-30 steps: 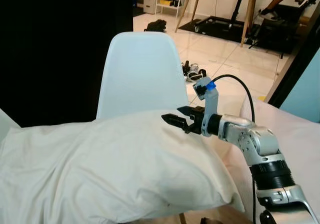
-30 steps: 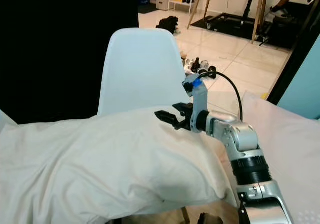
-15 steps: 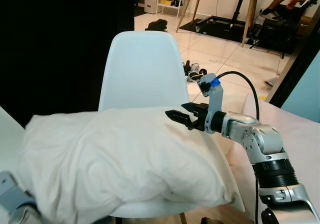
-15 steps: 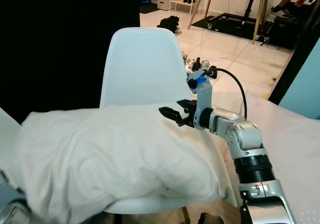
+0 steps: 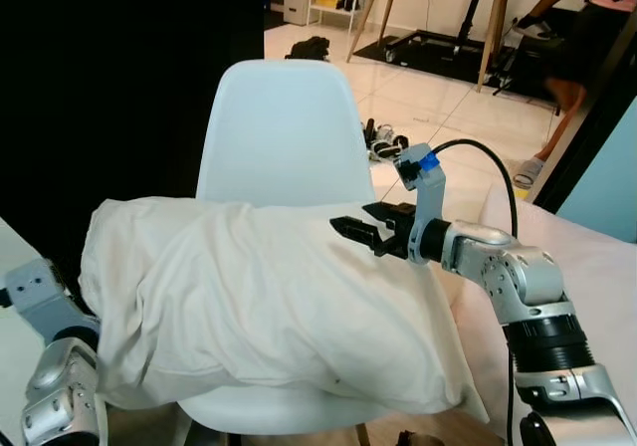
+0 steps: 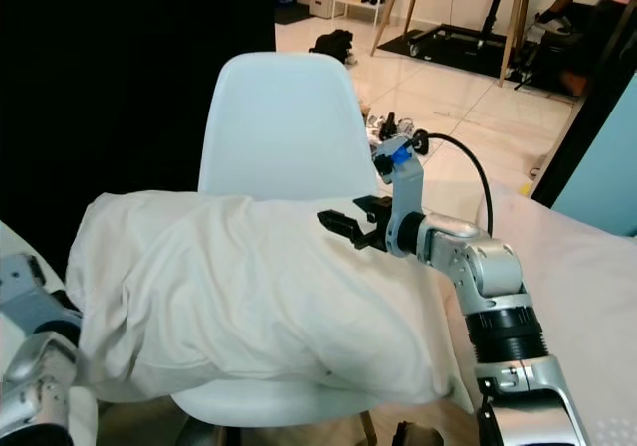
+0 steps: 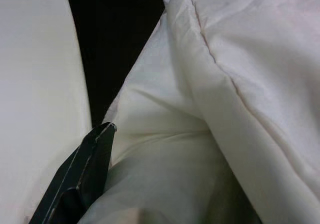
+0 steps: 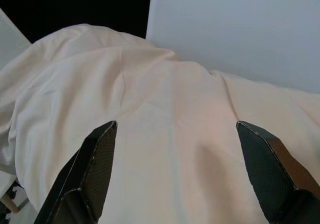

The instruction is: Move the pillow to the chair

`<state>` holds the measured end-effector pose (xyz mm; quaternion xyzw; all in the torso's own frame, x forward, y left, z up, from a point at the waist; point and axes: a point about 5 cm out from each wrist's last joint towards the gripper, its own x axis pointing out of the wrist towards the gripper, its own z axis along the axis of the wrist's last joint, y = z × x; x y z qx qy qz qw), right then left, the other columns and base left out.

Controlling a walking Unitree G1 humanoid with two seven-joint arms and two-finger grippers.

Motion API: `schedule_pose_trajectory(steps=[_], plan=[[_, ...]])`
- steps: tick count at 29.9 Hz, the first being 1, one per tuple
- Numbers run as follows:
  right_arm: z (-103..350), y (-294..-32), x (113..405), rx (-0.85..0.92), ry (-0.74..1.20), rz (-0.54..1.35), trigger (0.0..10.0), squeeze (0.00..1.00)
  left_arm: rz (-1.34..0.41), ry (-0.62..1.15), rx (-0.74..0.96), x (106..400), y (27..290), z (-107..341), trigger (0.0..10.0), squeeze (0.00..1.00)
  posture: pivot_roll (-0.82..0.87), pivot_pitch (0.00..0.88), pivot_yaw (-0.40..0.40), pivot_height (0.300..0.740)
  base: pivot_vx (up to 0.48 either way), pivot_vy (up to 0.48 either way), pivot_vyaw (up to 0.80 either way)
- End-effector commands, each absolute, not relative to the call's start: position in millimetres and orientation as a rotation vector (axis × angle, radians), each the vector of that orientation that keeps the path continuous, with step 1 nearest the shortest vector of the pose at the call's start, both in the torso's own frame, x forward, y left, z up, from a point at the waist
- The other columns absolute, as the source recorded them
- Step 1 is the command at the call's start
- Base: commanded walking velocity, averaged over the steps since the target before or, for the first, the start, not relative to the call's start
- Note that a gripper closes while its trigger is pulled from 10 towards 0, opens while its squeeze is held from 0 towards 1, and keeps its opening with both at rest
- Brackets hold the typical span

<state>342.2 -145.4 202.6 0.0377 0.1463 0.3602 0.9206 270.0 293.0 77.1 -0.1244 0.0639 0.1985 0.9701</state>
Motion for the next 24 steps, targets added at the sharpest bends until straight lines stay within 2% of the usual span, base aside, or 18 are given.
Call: schedule_pose_trajectory(steps=[1,4,8,10,11,12,13,14,16,17,19,22,23,24], plan=[[208,-148,343,0.073,0.294,0.726,10.0,0.0,0.335,0.16,-0.232,275,281,73,10.0,0.0,0.1,0.0,-0.056,0.441,0.0,0.0,0.0],[209,-149,344,0.072,0.292,0.723,10.0,0.0,0.299,0.204,-0.158,282,273,68,10.0,0.0,0.09,0.0,-0.055,0.441,0.0,0.0,0.0],[209,-149,344,0.071,0.292,0.724,10.0,0.0,0.318,0.26,-0.066,284,274,67,10.0,0.0,0.09,0.0,-0.057,0.441,0.0,0.0,0.0],[210,-148,343,0.081,0.286,0.734,10.0,0.0,0.397,0.323,0.127,282,287,75,10.0,0.0,0.1,0.0,-0.055,0.441,0.0,0.0,0.0],[210,-148,343,0.081,0.286,0.734,10.0,0.0,0.397,0.323,0.127,282,287,75,10.0,0.0,0.1,0.0,-0.055,0.441,0.0,0.0,0.0],[210,-148,343,0.087,0.285,0.737,10.0,0.0,0.423,0.317,0.263,283,293,91,10.0,0.26,0.11,0.0,-0.057,0.441,0.0,0.0,0.0],[209,-147,343,0.09,0.284,0.74,10.0,0.0,0.435,0.29,0.37,284,296,109,10.0,1.0,0.11,0.0,-0.058,0.441,0.0,0.0,0.0],[209,-147,343,0.09,0.284,0.74,10.0,0.0,0.435,0.29,0.37,284,296,109,10.0,1.0,0.11,0.0,-0.058,0.441,0.0,0.0,0.0],[208,-146,344,0.094,0.285,0.741,10.0,0.0,0.419,0.209,0.591,288,296,147,10.0,1.0,0.12,0.0,-0.058,0.441,0.0,0.0,0.0],[208,-146,344,0.094,0.285,0.741,10.0,0.0,0.419,0.209,0.591,288,296,147,10.0,1.0,0.12,0.0,-0.058,0.441,0.0,0.0,0.0],[206,-144,344,0.101,0.285,0.745,10.0,0.0,0.389,0.118,0.862,289,291,190,10.0,1.0,0.12,0.0,-0.055,0.441,0.0,0.0,0.0],[206,-144,344,0.103,0.285,0.747,10.0,0.0,0.387,0.097,0.942,289,289,201,10.0,1.0,0.12,0.0,-0.055,0.441,0.0,0.0,0.0],[207,-143,345,0.109,0.273,0.738,10.0,0.0,0.391,0.031,1.053,288,285,225,10.0,1.0,0.13,0.0,-0.053,0.441,0.0,0.0,0.0],[207,-143,346,0.111,0.268,0.732,10.0,0.0,0.393,0.007,1.081,287,283,232,10.0,1.0,0.13,0.0,-0.053,0.441,0.0,0.0,0.0]])
